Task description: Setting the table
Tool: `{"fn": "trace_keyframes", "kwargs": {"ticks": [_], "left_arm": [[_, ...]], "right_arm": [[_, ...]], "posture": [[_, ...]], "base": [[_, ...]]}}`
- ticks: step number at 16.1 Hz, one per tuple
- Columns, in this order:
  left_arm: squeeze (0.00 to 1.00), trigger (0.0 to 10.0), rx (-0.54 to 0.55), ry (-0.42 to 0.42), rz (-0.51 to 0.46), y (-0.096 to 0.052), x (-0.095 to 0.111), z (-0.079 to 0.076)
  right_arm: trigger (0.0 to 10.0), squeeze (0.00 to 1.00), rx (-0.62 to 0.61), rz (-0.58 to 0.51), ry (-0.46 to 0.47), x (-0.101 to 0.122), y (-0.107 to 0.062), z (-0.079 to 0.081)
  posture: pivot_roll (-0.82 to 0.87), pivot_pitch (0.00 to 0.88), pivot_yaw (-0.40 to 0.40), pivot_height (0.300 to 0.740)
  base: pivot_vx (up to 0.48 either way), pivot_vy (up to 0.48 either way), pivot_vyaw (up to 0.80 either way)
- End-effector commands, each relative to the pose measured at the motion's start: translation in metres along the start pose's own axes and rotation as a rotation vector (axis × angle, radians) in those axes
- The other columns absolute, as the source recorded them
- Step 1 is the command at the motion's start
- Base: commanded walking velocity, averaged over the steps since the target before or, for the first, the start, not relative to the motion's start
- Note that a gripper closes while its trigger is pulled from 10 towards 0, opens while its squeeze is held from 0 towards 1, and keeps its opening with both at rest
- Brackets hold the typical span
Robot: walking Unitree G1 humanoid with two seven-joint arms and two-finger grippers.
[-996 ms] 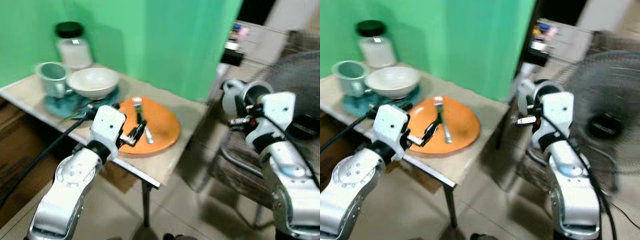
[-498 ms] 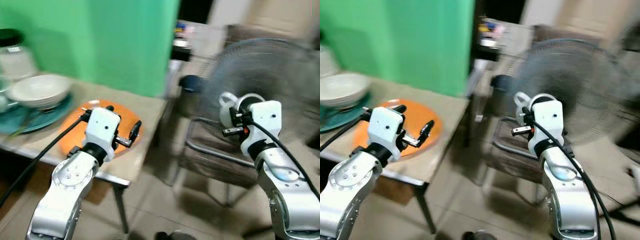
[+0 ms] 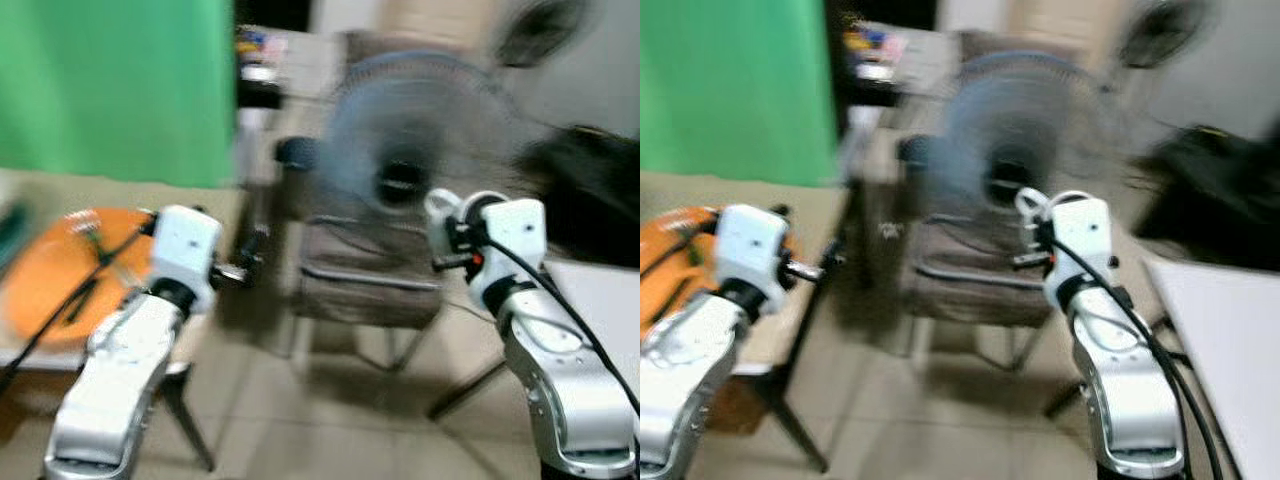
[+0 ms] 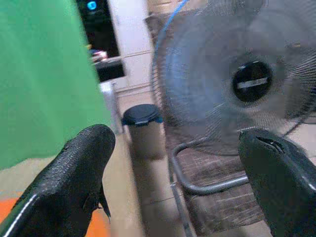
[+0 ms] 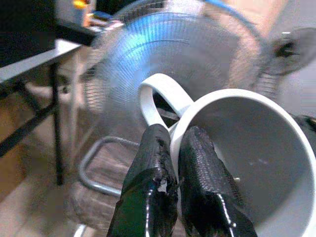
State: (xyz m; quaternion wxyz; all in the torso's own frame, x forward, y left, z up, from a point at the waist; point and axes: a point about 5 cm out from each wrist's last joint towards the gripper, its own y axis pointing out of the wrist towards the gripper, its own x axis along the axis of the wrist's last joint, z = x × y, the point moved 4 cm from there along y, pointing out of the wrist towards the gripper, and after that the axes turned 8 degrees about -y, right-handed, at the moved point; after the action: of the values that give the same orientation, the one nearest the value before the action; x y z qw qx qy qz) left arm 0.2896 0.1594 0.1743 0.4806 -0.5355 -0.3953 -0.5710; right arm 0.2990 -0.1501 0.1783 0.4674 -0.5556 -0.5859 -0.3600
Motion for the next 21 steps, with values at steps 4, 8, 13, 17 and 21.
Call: {"fn": "trace_keyframes", "kwargs": {"ticks": [4, 8, 13, 17, 21], "left_arm": [[0.00, 10.0, -0.038, -0.028, -0.013, 0.004, 0.004, -0.006], [0.00, 10.0, -0.053, -0.029, -0.016, 0.006, 0.006, -0.005], [0.00, 10.0, -0.098, -0.028, -0.020, 0.014, 0.010, -0.006], [0.00, 10.0, -0.133, -0.040, -0.021, 0.019, 0.009, -0.012], [0.00, 10.0, -0.169, -0.053, -0.017, 0.022, 0.007, -0.020]], "right_arm": [[10.0, 0.00, -0.024, -0.022, -0.014, 0.007, 0.002, -0.006], [10.0, 0.00, -0.023, -0.030, 0.004, 0.010, 0.002, -0.005], [10.0, 0.00, -0.060, -0.037, 0.016, 0.012, 0.000, -0.009], [10.0, 0.00, -0.088, -0.012, -0.026, 0.014, -0.006, -0.018], [10.0, 0.00, -0.117, 0.022, -0.064, 0.016, -0.010, -0.027]], "posture": [[0.14, 0.000, -0.084, 0.740], [0.13, 0.000, -0.059, 0.740], [0.11, 0.000, -0.010, 0.740], [0.08, 0.000, 0.012, 0.740], [0.07, 0.000, 0.018, 0.740]], "base": [[0.218, 0.000, -0.54], [0.312, 0.000, 0.00], [0.299, 0.000, -0.30], [0.282, 0.000, -0.60], [0.279, 0.000, 0.00]]}}
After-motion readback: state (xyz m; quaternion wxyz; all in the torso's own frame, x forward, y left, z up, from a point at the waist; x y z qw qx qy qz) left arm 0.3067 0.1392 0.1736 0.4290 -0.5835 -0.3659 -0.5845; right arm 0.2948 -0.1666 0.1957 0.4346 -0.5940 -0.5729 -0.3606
